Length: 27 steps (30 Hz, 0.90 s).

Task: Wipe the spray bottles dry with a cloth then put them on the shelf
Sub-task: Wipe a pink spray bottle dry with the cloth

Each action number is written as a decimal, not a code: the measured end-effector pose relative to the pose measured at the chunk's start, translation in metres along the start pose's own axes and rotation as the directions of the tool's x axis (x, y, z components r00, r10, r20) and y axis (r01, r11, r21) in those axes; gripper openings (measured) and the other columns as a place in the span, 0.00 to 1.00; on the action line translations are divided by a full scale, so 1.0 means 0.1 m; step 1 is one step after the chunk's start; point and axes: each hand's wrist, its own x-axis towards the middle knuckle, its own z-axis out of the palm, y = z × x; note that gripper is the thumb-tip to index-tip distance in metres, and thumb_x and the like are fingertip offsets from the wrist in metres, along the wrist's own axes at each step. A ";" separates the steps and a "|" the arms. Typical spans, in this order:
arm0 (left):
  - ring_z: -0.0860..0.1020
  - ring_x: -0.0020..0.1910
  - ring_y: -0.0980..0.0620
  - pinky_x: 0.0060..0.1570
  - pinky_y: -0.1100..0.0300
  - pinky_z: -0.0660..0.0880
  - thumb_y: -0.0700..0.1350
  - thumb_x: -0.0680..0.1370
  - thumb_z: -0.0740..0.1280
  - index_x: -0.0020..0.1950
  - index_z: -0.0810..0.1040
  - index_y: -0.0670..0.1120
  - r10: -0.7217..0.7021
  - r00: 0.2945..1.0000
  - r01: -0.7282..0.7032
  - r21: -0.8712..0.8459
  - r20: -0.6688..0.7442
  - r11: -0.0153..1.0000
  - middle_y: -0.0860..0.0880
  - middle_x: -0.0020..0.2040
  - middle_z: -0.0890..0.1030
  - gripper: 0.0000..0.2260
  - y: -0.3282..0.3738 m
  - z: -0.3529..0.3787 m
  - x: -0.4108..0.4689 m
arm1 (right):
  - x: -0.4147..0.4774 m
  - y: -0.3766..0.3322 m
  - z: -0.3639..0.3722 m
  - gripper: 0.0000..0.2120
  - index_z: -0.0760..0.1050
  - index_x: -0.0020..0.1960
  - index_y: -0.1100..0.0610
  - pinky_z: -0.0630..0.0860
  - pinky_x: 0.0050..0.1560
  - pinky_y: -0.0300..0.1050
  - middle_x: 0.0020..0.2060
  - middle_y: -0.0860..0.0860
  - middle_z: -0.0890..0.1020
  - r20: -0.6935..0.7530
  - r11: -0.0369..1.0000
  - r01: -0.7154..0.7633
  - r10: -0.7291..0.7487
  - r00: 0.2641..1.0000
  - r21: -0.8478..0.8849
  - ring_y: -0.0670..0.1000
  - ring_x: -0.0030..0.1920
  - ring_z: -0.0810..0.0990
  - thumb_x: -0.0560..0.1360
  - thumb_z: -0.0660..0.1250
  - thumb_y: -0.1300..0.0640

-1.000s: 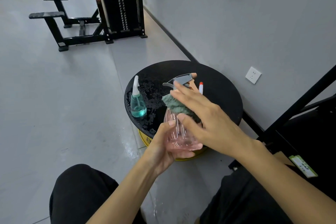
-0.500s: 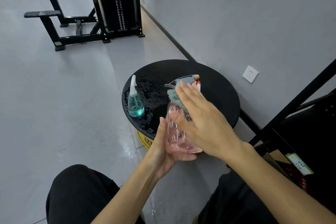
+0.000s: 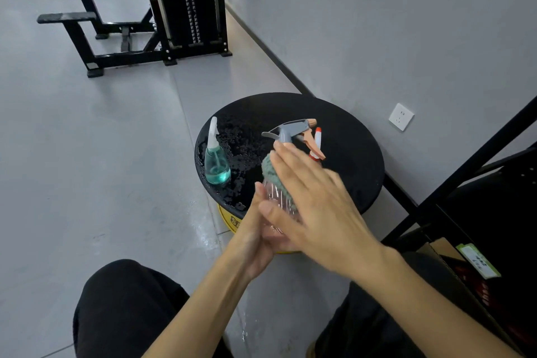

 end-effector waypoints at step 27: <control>0.82 0.53 0.52 0.45 0.57 0.80 0.55 0.62 0.81 0.60 0.81 0.56 0.200 0.978 -0.195 -0.077 0.057 0.978 0.49 0.58 0.83 0.27 -0.05 -0.02 -0.04 | -0.09 -0.07 0.13 0.31 0.46 0.78 0.51 0.47 0.77 0.54 0.78 0.43 0.42 -0.075 0.970 0.038 -0.021 0.997 0.239 0.44 0.76 0.36 0.79 0.45 0.39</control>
